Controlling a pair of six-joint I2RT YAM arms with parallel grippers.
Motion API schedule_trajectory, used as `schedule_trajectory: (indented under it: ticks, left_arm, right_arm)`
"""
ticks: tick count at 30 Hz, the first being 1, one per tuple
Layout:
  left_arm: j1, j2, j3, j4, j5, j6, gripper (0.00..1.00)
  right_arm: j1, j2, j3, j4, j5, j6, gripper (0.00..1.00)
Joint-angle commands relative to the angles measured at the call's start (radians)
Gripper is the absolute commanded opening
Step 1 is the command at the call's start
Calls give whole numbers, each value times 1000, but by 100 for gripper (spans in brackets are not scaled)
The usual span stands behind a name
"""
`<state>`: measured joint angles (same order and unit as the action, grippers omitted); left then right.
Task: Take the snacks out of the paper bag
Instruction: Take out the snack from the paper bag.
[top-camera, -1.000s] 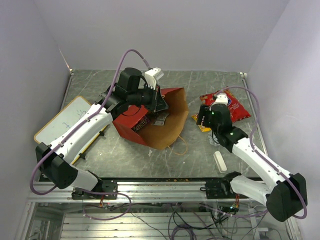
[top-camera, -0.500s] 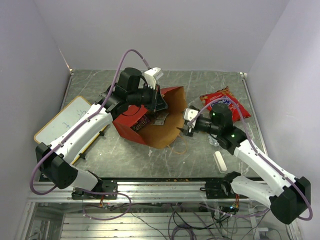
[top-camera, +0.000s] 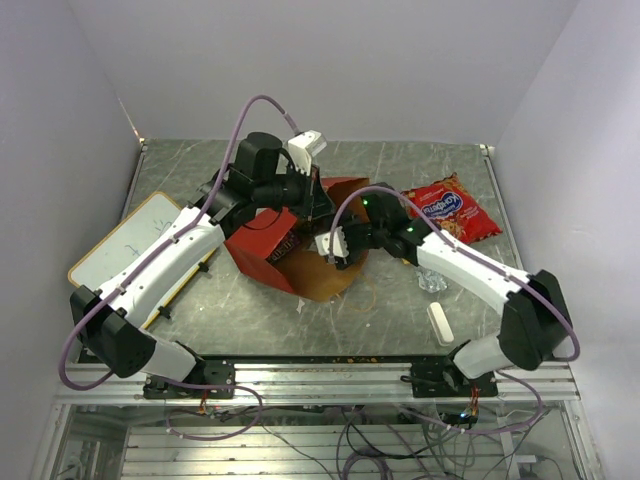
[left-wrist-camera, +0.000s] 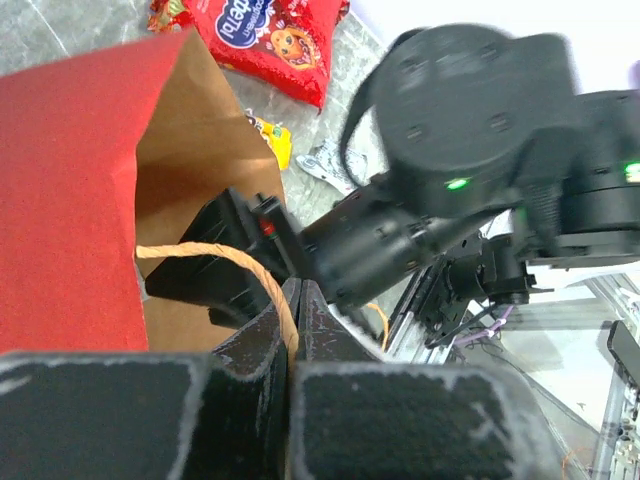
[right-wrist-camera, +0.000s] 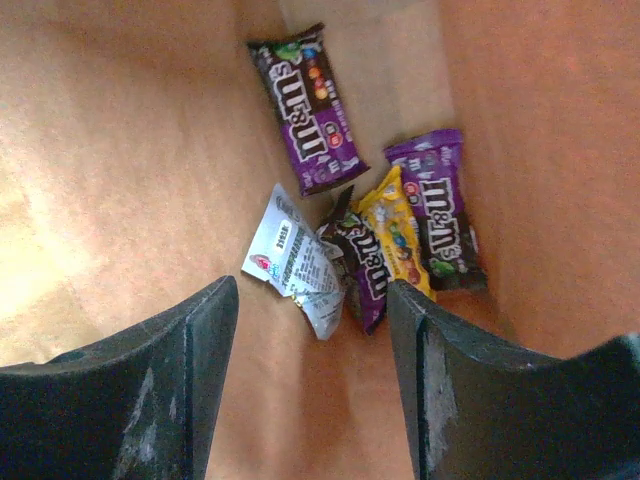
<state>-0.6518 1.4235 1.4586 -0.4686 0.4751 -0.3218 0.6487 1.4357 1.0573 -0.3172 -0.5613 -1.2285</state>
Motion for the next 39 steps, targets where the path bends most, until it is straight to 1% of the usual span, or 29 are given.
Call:
schedule_trajectory:
  ticks: [1,5,8,12,18,24,30,34,39]
  left_arm:
    - [-7,0,46,21,-11,17,7]
    - [-7,-3,43,27,-12,15,7]
    - [-7,-3,48,20,-16,25,7]
    - [-8,-1,51,17,-14,30,7]
    - [-8,6,52,13,-6,30,7]
    - [-8,1,42,18,-13,29,7]
    - [-7,1,37,17,-17,33,7]
    - [-7,-5,31,20,-18,31,7]
    - [-8,-5,30,16,-15,34,7]
  right_arm:
    - [14,84,39,-63,67,-119,60]
    - [17,144,58,-79,84,-148,60]
    - [18,165,42,-65,91,-175,61]
    - [32,189,9,-6,127,-197,62]
    - [53,237,-8,103,188,-215,62]
    - [54,291,39,65,206,-248,59]
    - [57,318,39,83,189,-245,61]
    - [60,349,37,108,220,-221,61]
    - [62,371,7,238,259,-201,61]
